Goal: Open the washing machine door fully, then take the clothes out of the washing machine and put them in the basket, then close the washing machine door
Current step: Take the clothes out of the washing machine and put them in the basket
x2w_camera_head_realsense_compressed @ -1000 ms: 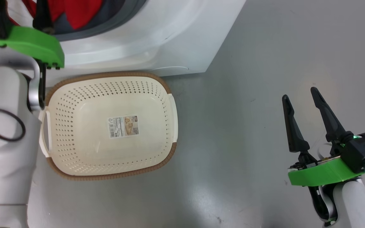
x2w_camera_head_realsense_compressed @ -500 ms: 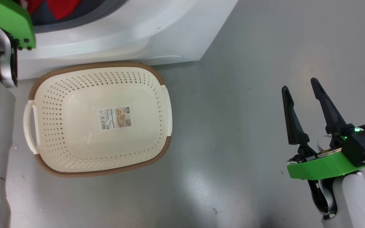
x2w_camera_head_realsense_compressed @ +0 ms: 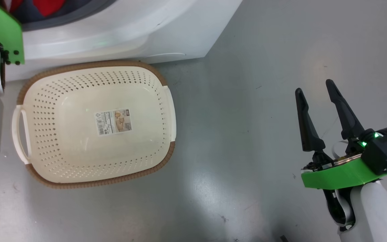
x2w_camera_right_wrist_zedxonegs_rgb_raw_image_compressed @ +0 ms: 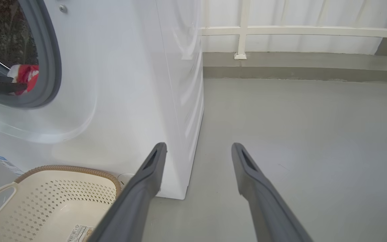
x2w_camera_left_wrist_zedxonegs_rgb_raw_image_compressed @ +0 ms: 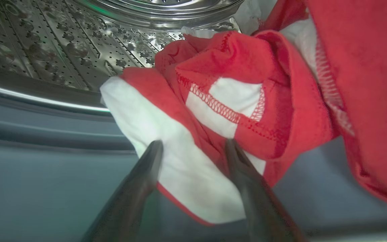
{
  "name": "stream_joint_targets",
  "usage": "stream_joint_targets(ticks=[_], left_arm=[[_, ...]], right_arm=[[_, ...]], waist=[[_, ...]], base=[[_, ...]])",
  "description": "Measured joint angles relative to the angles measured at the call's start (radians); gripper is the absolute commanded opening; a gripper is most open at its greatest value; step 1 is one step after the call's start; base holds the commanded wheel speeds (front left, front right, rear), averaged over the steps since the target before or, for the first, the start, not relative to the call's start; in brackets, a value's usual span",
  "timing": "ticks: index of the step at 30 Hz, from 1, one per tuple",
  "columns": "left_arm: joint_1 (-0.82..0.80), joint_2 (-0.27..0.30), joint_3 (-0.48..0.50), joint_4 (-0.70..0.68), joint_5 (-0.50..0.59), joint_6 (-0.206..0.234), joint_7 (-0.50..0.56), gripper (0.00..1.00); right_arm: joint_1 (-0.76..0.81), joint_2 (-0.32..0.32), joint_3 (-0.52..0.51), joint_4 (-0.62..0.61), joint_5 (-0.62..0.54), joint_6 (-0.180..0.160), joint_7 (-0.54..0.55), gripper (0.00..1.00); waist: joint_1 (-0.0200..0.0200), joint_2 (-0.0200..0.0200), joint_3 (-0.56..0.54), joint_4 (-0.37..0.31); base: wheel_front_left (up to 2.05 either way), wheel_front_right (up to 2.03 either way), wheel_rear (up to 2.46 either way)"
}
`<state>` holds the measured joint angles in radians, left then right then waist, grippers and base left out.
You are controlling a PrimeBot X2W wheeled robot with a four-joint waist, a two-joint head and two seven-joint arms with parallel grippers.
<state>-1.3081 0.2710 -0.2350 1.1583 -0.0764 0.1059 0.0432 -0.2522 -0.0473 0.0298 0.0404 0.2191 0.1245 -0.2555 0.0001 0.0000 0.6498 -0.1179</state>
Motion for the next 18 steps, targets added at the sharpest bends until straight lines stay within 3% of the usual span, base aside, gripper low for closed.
stream_joint_targets(ticks=[8, 9, 10, 18], left_arm=[[-0.030, 0.008, -0.014, 0.036, 0.005, 0.017, 0.001, 0.99], [-0.032, 0.008, -0.017, 0.040, 0.005, 0.017, 0.001, 0.31], [-0.035, 0.008, -0.019, 0.044, 0.005, 0.017, 0.001, 0.00], [-0.048, 0.013, -0.051, 0.056, 0.007, 0.016, -0.037, 0.00]], right_arm=[[0.000, 0.000, 0.013, -0.005, 0.001, 0.000, 0.000, 1.00], [-0.001, 0.000, 0.013, -0.005, 0.002, 0.000, 0.000, 1.00], [-0.002, 0.000, 0.013, -0.005, 0.004, 0.000, 0.000, 1.00], [-0.009, 0.000, 0.013, -0.005, 0.008, 0.000, 0.000, 1.00]], waist=[[0.0000, 0.0000, 0.013, -0.005], [0.0000, 0.0000, 0.014, -0.005], [0.0000, 0.0000, 0.016, -0.005], [0.0000, 0.0000, 0.020, 0.000]], base=[[0.00, 0.00, 0.00], [0.00, 0.00, 0.00], [0.00, 0.00, 0.00], [0.00, 0.00, 0.00]])
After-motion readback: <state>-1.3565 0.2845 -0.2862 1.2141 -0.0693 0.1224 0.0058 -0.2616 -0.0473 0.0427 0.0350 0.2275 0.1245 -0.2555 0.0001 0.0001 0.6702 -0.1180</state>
